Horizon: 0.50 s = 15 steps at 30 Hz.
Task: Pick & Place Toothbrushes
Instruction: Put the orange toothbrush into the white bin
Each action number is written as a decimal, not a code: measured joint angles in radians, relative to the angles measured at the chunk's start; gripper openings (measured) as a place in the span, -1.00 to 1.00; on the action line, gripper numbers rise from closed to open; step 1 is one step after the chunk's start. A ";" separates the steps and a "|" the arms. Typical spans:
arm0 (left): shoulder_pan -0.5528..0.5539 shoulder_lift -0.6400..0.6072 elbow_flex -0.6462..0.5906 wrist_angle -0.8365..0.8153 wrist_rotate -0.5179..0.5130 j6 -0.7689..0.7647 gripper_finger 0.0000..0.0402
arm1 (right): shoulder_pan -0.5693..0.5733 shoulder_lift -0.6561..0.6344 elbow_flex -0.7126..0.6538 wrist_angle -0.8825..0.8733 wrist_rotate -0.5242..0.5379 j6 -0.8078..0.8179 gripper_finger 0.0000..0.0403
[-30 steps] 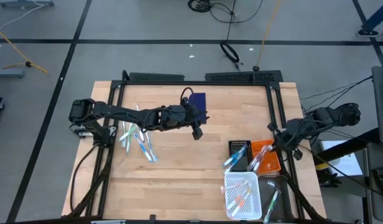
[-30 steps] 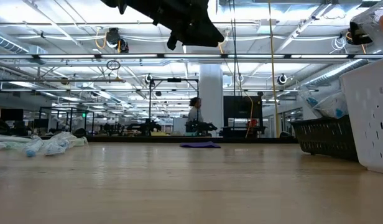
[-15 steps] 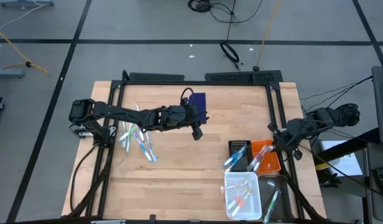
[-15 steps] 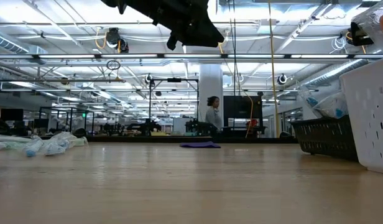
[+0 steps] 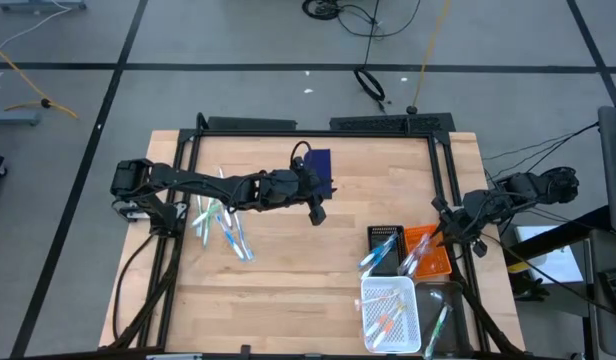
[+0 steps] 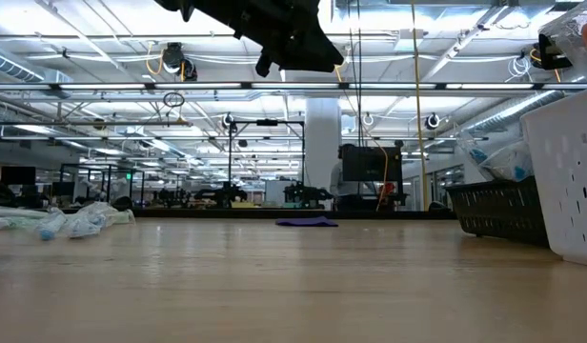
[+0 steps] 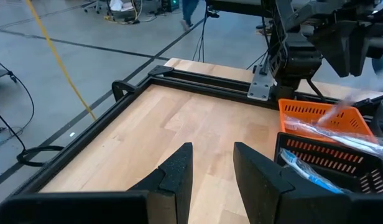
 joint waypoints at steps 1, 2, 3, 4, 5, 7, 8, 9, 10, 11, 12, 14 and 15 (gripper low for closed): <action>0.000 0.000 0.000 0.000 0.000 -0.002 -0.41 | 0.000 0.000 0.000 0.000 0.000 0.000 -0.41; 0.000 0.000 0.000 0.000 0.000 -0.002 -0.41 | 0.000 0.000 0.000 0.000 -0.002 -0.001 -0.40; 0.000 0.000 0.000 0.000 0.000 -0.002 -0.41 | 0.000 0.000 0.000 -0.001 -0.004 -0.002 -0.40; 0.000 0.000 0.000 0.000 0.000 -0.002 -0.41 | 0.000 0.000 0.000 -0.001 -0.004 -0.002 -0.39; 0.000 0.000 0.000 0.000 0.000 -0.002 -0.41 | 0.000 0.000 0.000 -0.001 -0.004 -0.001 -0.39; 0.000 0.000 0.000 0.000 0.000 -0.002 -0.41 | 0.000 0.000 0.000 -0.001 -0.003 -0.002 -0.39; 0.000 0.000 0.000 0.000 0.000 -0.002 -0.41 | 0.000 0.000 0.000 -0.001 -0.004 -0.002 -0.40; 0.000 0.000 0.000 0.000 0.000 -0.002 -0.41 | 0.000 0.000 0.000 -0.001 -0.004 -0.001 -0.40; 0.000 0.000 0.000 0.000 0.000 -0.002 -0.41 | 0.000 0.000 0.000 -0.001 -0.003 -0.001 -0.41; 0.000 0.000 0.000 0.000 0.000 -0.003 -0.41 | 0.000 0.000 0.000 -0.001 -0.003 -0.001 -0.41; 0.000 0.000 0.000 0.000 0.000 -0.004 -0.41 | 0.000 0.000 0.000 -0.001 -0.001 -0.001 -0.41; 0.000 0.000 0.000 0.000 0.000 -0.005 -0.41 | 0.000 0.002 0.000 0.001 0.013 0.008 -0.41; 0.000 0.000 0.000 0.000 0.000 -0.007 -0.41 | 0.000 0.006 0.000 0.007 0.035 0.020 -0.41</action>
